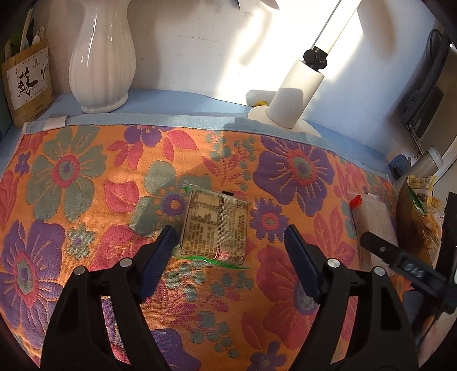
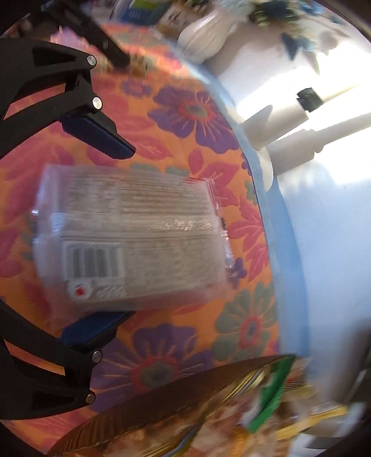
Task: Organize snacks
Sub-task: 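Grasp the small green-edged biscuit pack with the left gripper while the right grasps the clear bread bag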
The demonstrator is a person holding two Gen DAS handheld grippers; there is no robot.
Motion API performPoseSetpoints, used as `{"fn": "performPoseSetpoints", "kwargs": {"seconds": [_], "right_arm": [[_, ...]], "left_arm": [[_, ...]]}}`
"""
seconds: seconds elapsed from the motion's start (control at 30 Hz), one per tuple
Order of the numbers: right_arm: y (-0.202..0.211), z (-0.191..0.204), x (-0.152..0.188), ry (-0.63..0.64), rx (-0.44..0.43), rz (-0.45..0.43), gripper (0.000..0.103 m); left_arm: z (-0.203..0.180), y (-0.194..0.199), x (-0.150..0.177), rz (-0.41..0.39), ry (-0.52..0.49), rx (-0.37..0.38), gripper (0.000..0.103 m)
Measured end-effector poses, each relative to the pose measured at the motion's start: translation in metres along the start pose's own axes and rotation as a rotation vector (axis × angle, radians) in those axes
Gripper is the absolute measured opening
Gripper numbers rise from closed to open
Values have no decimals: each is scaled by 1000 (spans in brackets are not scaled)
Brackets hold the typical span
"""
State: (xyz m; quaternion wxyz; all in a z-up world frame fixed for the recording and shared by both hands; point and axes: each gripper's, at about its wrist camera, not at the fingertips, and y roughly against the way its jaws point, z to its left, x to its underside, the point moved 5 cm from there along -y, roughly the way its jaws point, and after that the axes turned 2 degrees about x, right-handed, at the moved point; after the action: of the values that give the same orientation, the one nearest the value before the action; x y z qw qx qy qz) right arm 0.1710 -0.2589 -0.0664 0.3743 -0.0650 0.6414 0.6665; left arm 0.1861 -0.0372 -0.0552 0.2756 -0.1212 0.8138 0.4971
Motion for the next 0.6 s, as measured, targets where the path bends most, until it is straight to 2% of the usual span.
{"fn": "performPoseSetpoints", "kwargs": {"seconds": [0.13, 0.17, 0.27, 0.3, 0.37, 0.43, 0.57, 0.6], "right_arm": [[-1, 1, 2, 22, 44, -26, 97], [-1, 0, 2, 22, 54, -31, 93], [3, -1, 5, 33, 97, -44, 82], [5, -1, 5, 33, 97, -53, 78], [9, -3, 7, 33, 91, -62, 75], [12, -7, 8, 21, 63, -66, 74], [28, -15, 24, 9, -65, -60, 73], [32, -17, 29, 11, -76, -57, 73]], "left_arm": [[-2, -3, -1, 2, -15, -17, 77], [-1, -5, -2, 3, -21, -30, 76], [-1, -7, -2, -1, -41, -87, 61], [0, -6, -2, -8, -39, -110, 51], [3, -4, -2, -15, -31, -113, 47], [5, -2, -3, -22, -19, -102, 45], [5, 4, -3, -41, -17, -62, 44], [3, 4, -3, -45, -25, -61, 44]]}}
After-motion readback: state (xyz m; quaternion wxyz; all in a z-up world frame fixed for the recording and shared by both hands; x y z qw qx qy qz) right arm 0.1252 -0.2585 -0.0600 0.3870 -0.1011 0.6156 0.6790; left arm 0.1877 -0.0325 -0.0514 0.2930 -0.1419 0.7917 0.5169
